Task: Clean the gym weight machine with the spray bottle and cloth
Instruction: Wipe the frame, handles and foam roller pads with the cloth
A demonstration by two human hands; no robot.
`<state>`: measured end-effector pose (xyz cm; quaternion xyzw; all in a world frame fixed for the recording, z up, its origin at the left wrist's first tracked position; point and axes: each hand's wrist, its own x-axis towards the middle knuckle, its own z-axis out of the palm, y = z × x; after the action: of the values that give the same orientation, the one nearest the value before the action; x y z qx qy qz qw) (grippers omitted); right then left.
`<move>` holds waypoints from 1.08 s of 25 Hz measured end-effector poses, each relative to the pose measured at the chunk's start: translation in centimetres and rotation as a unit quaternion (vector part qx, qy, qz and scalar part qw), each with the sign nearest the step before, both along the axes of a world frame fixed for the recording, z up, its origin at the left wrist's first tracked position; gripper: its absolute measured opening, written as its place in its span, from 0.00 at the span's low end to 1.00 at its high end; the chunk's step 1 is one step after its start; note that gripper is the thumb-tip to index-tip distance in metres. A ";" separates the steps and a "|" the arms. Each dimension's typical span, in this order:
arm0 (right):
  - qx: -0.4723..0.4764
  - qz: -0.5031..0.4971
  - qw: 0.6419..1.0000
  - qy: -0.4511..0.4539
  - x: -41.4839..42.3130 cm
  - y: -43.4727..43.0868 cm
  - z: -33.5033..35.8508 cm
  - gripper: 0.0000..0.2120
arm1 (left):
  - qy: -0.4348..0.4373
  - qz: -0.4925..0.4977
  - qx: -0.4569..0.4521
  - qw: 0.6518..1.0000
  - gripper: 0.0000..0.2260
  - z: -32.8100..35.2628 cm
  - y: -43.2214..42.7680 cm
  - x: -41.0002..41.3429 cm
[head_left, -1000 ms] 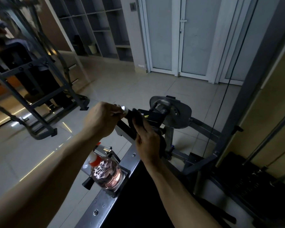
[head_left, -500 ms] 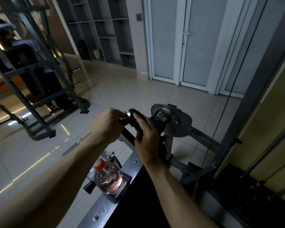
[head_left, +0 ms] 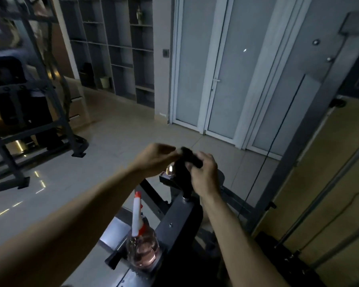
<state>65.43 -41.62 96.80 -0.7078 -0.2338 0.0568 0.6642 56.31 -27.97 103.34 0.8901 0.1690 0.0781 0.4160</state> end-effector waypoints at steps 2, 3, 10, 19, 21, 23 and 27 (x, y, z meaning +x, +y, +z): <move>0.067 0.061 0.996 0.021 -1.8 1.9 4.5 0.20 | -0.040 -0.024 -0.227 0.973 0.15 1.7 1.0 -0.2; 0.075 0.081 0.994 0.018 -2.2 2.7 5.5 0.22 | -0.056 -0.037 -0.316 0.946 0.13 2.0 1.8 -0.1; -0.102 -0.090 0.986 0.091 0.7 1.6 -1.3 0.15 | 0.074 0.098 -0.187 0.975 0.09 -7.0 8.7 2.7; -0.140 -0.145 0.964 0.176 0.5 -1.7 -8.8 0.20 | 0.064 -0.083 -0.072 0.992 0.13 -16.1 4.0 6.8; -0.137 -0.147 0.964 0.173 0.0 -1.5 -8.5 0.19 | 0.062 -0.049 -0.154 0.985 0.14 -14.6 4.4 6.6; -0.136 -0.146 0.963 0.183 -0.8 -0.5 -8.5 0.19 | 0.058 -0.044 -0.216 0.974 0.13 -12.6 4.8 5.3; -0.096 -0.145 0.957 0.234 -2.4 1.9 -7.8 0.13 | 0.014 -0.054 -0.306 0.950 0.13 -8.6 6.9 2.3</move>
<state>63.05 -39.69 89.04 -0.7611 0.0394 0.1461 0.6308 58.58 -21.03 94.77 0.7288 0.1419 -0.0122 0.6698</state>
